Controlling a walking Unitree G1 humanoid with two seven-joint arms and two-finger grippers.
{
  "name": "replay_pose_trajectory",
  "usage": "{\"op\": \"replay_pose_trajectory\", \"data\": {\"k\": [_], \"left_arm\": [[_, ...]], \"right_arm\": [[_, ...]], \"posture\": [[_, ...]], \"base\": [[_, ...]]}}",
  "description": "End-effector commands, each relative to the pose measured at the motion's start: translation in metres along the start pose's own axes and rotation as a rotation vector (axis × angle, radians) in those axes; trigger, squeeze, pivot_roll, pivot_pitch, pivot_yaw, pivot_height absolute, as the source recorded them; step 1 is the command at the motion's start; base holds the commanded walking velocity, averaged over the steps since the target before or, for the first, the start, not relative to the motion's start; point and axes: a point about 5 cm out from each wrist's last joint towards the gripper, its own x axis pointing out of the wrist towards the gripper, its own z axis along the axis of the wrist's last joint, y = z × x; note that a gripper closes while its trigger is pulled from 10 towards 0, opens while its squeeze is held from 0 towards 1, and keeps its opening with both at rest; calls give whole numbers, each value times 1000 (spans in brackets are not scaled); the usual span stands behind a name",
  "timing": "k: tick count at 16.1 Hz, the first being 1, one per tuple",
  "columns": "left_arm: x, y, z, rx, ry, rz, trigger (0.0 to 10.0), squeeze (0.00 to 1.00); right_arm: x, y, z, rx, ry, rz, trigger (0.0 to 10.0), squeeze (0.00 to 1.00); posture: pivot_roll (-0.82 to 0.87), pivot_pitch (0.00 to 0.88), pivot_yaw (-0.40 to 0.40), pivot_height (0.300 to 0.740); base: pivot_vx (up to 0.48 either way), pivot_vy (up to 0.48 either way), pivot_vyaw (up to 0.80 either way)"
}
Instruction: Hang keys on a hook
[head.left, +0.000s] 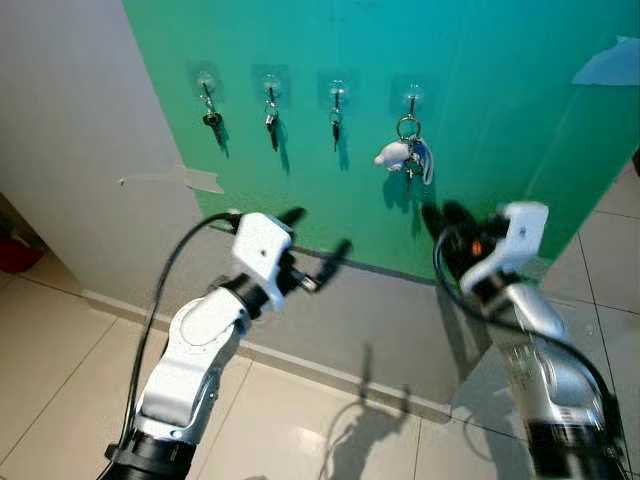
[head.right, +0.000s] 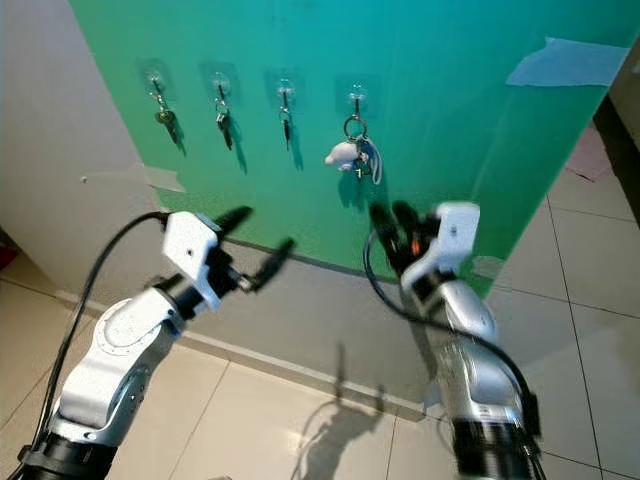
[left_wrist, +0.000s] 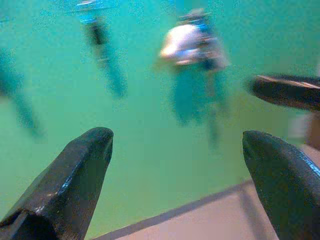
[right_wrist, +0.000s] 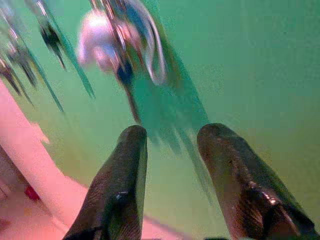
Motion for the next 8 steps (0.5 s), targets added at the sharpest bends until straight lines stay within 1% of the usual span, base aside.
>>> {"op": "replay_pose_trajectory", "data": {"k": [1,3,4,5,6,8], "left_arm": [[-7,7,-9,22,32,63,10000,0],[-20,12,-23,44,94,128,10000,0],[-26,14,-29,49,120,159,10000,0],[-28,15,-30,50,125,168,10000,0],[-32,17,-32,46,136,198,10000,0],[-33,18,-32,51,139,217,10000,0]], "right_arm": [[-5,1,-4,-33,41,-13,10000,0],[-20,2,-20,-55,103,-71,10000,0],[-27,3,-29,-50,139,-99,10000,0],[-28,4,-32,-48,147,-104,10000,0],[-30,4,-41,-46,181,-151,10000,0],[-31,2,-49,-43,219,-207,10000,0]], "posture": [[-59,0,52,740],[-55,0,38,740],[-54,0,38,740],[-54,0,38,740],[-49,0,38,740],[-49,0,38,740]], "base": [[0,0,0],[0,0,0],[0,285,0],[0,352,0],[0,472,0],[0,480,0]]}}
